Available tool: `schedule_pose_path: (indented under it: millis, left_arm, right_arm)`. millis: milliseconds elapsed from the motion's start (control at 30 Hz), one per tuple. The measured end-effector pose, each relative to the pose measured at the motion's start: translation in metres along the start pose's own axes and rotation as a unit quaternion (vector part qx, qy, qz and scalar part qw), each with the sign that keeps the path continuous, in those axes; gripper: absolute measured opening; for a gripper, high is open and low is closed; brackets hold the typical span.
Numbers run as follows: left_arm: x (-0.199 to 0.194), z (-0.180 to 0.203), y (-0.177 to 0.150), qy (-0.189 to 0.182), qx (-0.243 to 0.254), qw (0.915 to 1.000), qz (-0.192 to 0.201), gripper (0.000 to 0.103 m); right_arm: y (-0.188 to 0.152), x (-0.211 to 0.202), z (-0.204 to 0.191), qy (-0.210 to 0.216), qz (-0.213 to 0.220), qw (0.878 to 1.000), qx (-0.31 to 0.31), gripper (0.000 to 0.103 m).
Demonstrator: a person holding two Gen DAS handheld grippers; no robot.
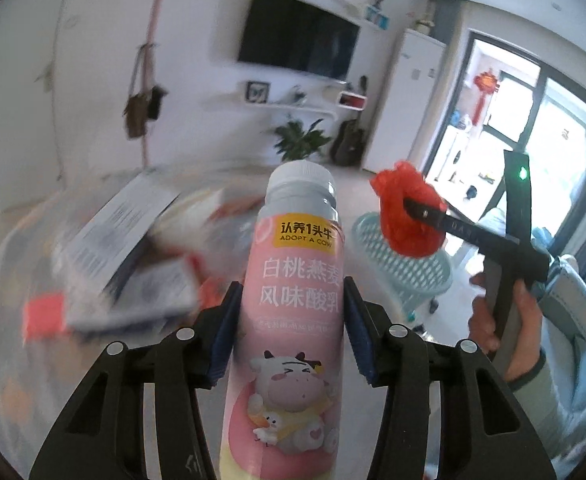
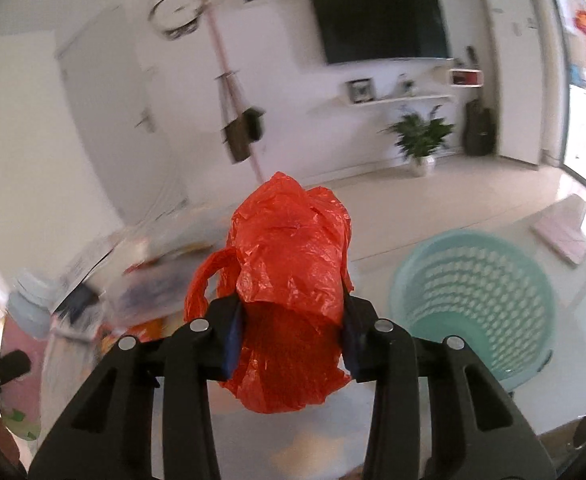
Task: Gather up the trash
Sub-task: 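Carry the yogurt bottle and red bag over the teal basket and release both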
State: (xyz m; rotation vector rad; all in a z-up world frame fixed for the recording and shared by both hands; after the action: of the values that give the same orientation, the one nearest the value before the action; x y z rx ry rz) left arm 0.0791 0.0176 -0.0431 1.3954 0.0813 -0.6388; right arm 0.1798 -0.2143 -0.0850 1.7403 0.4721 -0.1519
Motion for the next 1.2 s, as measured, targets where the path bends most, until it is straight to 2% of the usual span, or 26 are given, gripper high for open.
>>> schedule_pose_path:
  millis: [100,233,400,533,733,967,1000,1033,1067,1200]
  left_arm:
    - [0.036,0.033,0.018,-0.018,0.01,0.9998,0.003,0.047]
    - [0.1,0.069,0.03,-0.049,-0.009,0.9987,-0.011,0.046]
    - [0.186,0.112,0.015,-0.065,-0.008,0.9957,-0.066,0.046]
    - [0.234,0.138,-0.001,-0.077,-0.018,0.9929,-0.089,0.046]
    - [0.261,0.164,-0.015,-0.083,-0.027,0.992,-0.091,0.046]
    - [0.296,0.185,-0.036,-0.072,-0.007,0.9888,-0.13,0.047]
    - [0.298,0.185,-0.038,-0.068,-0.002,0.9887,-0.133,0.051]
    - [0.3,0.186,-0.036,-0.064,0.0,0.9883,-0.138,0.063]
    - [0.3,0.185,-0.037,-0.06,-0.001,0.9881,-0.142,0.067]
    - [0.294,0.179,-0.031,-0.062,-0.005,0.989,-0.135,0.069]
  right_arm:
    - [0.012,0.0,0.042,-0.032,0.007,0.999,0.033,0.036]
    - [0.017,0.003,0.1,-0.084,0.008,0.994,0.072,0.036]
    - [-0.002,0.019,0.156,-0.162,-0.014,0.984,0.079,0.036]
    - [-0.029,0.038,0.194,-0.194,-0.048,0.974,0.104,0.037]
    - [-0.058,0.046,0.231,-0.217,-0.074,0.966,0.12,0.04]
    - [-0.074,0.057,0.249,-0.225,-0.096,0.962,0.12,0.044]
    - [-0.076,0.057,0.249,-0.225,-0.099,0.962,0.117,0.049]
    - [-0.077,0.057,0.249,-0.227,-0.102,0.962,0.116,0.054]
    - [-0.078,0.056,0.25,-0.226,-0.101,0.962,0.117,0.062]
    - [-0.074,0.048,0.251,-0.224,-0.089,0.963,0.117,0.064]
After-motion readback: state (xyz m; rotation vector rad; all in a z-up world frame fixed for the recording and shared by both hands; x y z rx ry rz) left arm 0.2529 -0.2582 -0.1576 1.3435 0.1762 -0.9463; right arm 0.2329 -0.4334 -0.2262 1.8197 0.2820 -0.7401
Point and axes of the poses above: each gripper's, at about its wrist camera, not at the fingertips, and x roughly the way its jaws point, z to its right, y to its top, the point moved 6 cm from there along x, roughly the way its jaws point, and after that the axes turned 11 degrees about z, right-handed, at the moved point
